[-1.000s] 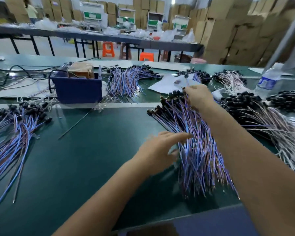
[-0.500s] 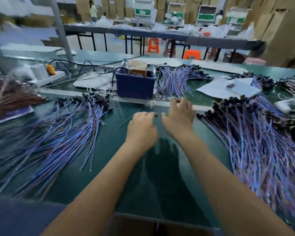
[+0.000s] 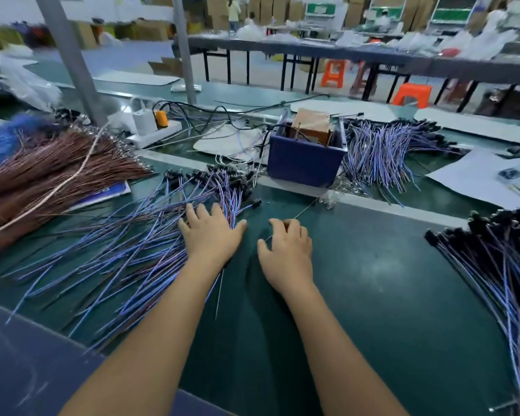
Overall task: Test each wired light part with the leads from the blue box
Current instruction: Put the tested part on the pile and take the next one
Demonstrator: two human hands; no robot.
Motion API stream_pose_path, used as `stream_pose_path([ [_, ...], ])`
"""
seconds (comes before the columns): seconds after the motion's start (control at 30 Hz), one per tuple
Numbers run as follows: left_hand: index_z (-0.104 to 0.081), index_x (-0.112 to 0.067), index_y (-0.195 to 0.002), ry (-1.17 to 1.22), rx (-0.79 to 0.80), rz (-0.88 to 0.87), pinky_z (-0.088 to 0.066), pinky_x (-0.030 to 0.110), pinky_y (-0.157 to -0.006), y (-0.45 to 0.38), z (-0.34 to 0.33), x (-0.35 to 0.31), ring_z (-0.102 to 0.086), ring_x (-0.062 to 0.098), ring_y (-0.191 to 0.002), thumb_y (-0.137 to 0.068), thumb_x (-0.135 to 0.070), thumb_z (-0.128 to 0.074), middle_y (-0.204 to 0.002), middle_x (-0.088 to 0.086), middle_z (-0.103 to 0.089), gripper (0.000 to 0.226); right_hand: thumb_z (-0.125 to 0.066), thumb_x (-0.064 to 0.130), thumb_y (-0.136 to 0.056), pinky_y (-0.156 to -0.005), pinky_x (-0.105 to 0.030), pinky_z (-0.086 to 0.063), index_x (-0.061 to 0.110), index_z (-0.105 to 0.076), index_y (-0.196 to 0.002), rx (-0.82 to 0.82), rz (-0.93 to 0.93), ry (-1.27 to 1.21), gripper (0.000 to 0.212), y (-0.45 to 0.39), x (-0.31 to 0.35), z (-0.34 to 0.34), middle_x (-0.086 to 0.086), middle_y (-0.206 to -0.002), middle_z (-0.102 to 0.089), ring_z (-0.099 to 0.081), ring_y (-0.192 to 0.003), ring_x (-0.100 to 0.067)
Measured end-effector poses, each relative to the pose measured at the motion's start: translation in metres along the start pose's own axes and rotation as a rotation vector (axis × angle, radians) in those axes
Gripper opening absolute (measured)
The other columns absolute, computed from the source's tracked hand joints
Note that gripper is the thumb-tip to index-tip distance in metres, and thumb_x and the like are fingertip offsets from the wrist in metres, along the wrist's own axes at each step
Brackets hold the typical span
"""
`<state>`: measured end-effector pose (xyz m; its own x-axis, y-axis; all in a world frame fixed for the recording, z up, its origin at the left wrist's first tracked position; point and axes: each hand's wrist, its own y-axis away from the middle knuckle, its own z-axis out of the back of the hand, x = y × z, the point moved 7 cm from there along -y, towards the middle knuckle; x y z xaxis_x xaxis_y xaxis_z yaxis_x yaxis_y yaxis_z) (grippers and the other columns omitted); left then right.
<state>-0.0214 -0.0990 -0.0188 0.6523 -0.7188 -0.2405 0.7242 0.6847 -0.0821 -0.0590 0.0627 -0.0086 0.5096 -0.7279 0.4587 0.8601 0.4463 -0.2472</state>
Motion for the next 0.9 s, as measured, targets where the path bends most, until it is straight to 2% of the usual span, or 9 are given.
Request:
stream_pose_path([
  [0.13,-0.038,-0.028,-0.142,0.034,-0.067,-0.083,-0.024,0.053,-0.107,-0.024,0.007,-0.004,-0.027,0.032,-0.138,-0.098,-0.048,-0.043,-0.147,0.005,-0.042,0.049,-0.049,0.034,-0.094,-0.107,-0.033,-0.021,0.020,-0.045,-0.137,0.000,-0.016,-0.057,0.045,-0.002,-0.005,0.001,-0.004,-0.136,-0.040,-0.032,-0.125,-0.023],
  [0.33,-0.068,-0.031,-0.119,0.418,-0.196,-0.059,-0.041,0.041,-0.092,-0.038,0.023,0.010,-0.056,0.027,-0.114,-0.089,-0.055,-0.059,-0.119,-0.003,-0.066,0.040,-0.051,0.028,-0.094,-0.105,-0.031,-0.027,0.020,-0.056,-0.128,-0.026,-0.055,-0.208,0.035,-0.002,-0.010,0.008,-0.001,-0.128,-0.047,-0.038,-0.121,-0.020],
  [0.4,-0.072,-0.026,-0.112,0.581,-0.224,-0.087,-0.045,0.043,-0.093,-0.034,0.026,0.009,-0.058,0.027,-0.110,-0.092,-0.044,-0.060,-0.117,-0.001,-0.067,0.030,-0.052,0.026,-0.094,-0.105,-0.031,-0.028,0.019,-0.058,-0.124,-0.029,-0.064,-0.248,0.032,-0.002,-0.011,0.008,0.000,-0.125,-0.048,-0.039,-0.120,-0.019],
  [0.47,-0.073,-0.020,-0.110,0.669,-0.317,-0.105,-0.039,0.041,-0.099,-0.028,0.036,0.008,-0.053,0.028,-0.114,-0.094,-0.032,-0.060,-0.117,-0.001,-0.066,0.024,-0.052,0.023,-0.094,-0.103,-0.032,-0.031,0.018,-0.061,-0.120,-0.035,-0.072,-0.309,0.028,-0.002,-0.013,0.008,0.000,-0.120,-0.052,-0.042,-0.117,-0.019],
  [0.53,-0.072,-0.020,-0.107,0.617,-0.401,-0.118,-0.028,0.034,-0.092,-0.017,0.048,0.001,-0.047,0.027,-0.114,-0.096,-0.024,-0.056,-0.110,-0.006,-0.065,0.020,-0.053,0.019,-0.093,-0.097,-0.030,-0.038,0.018,-0.065,-0.112,-0.063,-0.096,-0.468,0.022,-0.001,-0.017,0.011,0.003,-0.110,-0.056,-0.048,-0.109,-0.015],
  [0.63,-0.070,-0.018,-0.100,0.639,-0.393,-0.330,-0.036,0.039,-0.090,0.004,0.070,-0.038,-0.052,0.029,-0.102,-0.097,-0.012,-0.053,-0.087,-0.009,-0.062,0.019,-0.052,0.013,-0.093,-0.074,-0.019,-0.043,0.024,-0.066,-0.091,-0.080,-0.172,-0.803,0.018,0.001,-0.026,0.016,0.012,-0.082,-0.065,-0.059,-0.082,-0.003],
  [0.73,-0.072,-0.017,-0.097,0.658,-0.298,-0.703,-0.035,0.047,-0.098,0.041,0.085,-0.098,-0.048,0.030,-0.110,-0.094,-0.009,-0.055,-0.108,-0.005,-0.066,0.018,-0.046,0.007,-0.098,-0.063,-0.019,-0.047,0.016,-0.066,-0.089,0.007,-0.191,-1.167,0.023,-0.003,-0.033,0.019,0.005,-0.065,-0.065,-0.059,-0.065,-0.008],
  [0.83,-0.073,-0.027,-0.095,0.601,-0.179,-0.959,-0.029,0.055,-0.104,0.082,0.075,-0.145,-0.037,0.030,-0.127,-0.094,-0.019,-0.054,-0.132,-0.005,-0.056,0.021,-0.039,0.009,-0.102,-0.058,-0.016,-0.050,0.014,-0.059,-0.090,0.118,-0.361,-1.388,0.024,-0.005,-0.058,0.019,0.004,-0.077,-0.062,-0.060,-0.070,-0.006],
  [0.9,-0.074,-0.032,-0.093,0.564,-0.145,-0.991,-0.021,0.051,-0.110,0.101,0.056,-0.160,-0.030,0.027,-0.134,-0.084,-0.013,-0.054,-0.142,-0.007,-0.049,0.029,-0.037,0.008,-0.103,-0.064,-0.014,-0.052,0.014,-0.056,-0.094,0.135,-0.471,-1.494,0.022,0.000,-0.084,0.022,0.003,-0.087,-0.061,-0.063,-0.075,-0.002],
])
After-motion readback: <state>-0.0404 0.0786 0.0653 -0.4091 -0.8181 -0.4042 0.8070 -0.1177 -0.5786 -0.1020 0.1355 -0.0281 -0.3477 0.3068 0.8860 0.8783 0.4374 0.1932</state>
